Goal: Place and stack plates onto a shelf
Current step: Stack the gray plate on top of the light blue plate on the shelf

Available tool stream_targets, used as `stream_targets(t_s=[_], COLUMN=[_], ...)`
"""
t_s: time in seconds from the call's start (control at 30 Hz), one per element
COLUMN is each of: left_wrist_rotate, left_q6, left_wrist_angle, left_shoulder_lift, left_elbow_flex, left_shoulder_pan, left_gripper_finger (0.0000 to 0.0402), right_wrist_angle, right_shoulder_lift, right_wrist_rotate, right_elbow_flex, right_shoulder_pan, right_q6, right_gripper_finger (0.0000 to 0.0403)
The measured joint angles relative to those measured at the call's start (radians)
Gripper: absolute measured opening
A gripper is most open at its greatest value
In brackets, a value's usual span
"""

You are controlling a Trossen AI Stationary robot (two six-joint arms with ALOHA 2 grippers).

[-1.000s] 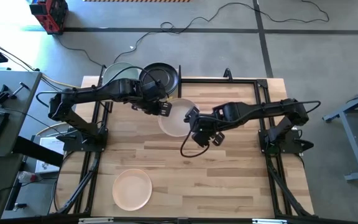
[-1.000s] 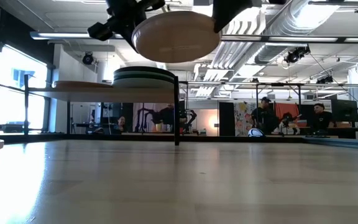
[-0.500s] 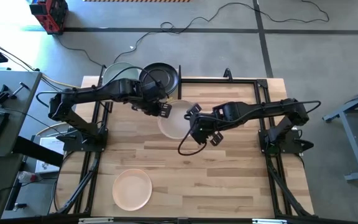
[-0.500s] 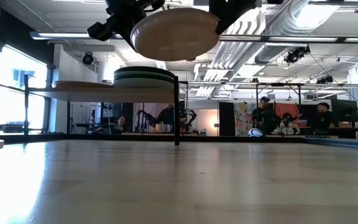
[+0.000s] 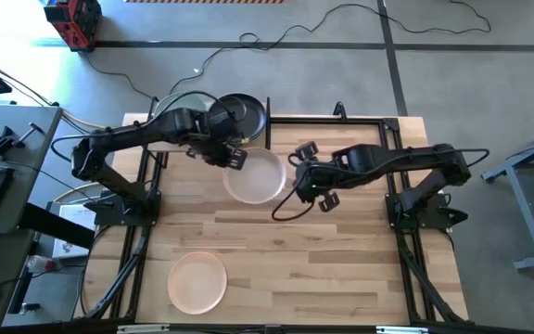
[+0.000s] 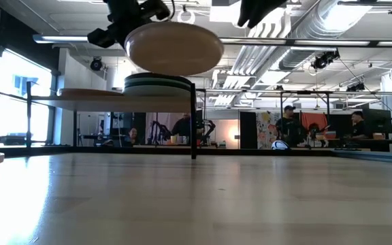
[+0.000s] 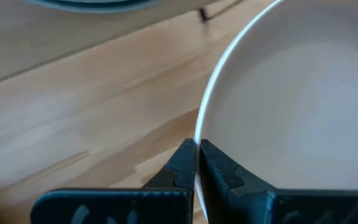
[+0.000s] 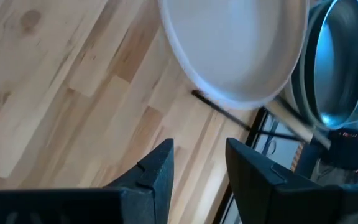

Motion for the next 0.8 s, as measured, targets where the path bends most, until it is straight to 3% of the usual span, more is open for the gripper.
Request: stream_targets(t_s=[0.3,0.8], left_wrist_rotate=[-0.060,-0.228], left_q6=[0.018,-0.035], left_wrist_angle=[-0.075,-0.238], left_shoulder_lift=[-0.100,-0.269], left_elbow_flex=[0.000,0.000], left_shoulder_pan=[0.121,0.463], left_gripper_finger=[0.0000,0.0000], right_wrist_angle=[-0.049,-0.073], right_shoulder_lift=[-0.046,-0.047], right_wrist_rotate=[-0.015,-0.024], right_elbow_flex=[0.000,0.000], right_shoulder_pan=[0.000,0.000], right_q6=[0.101,0.107], right_gripper_finger=[0.0126,0.0126])
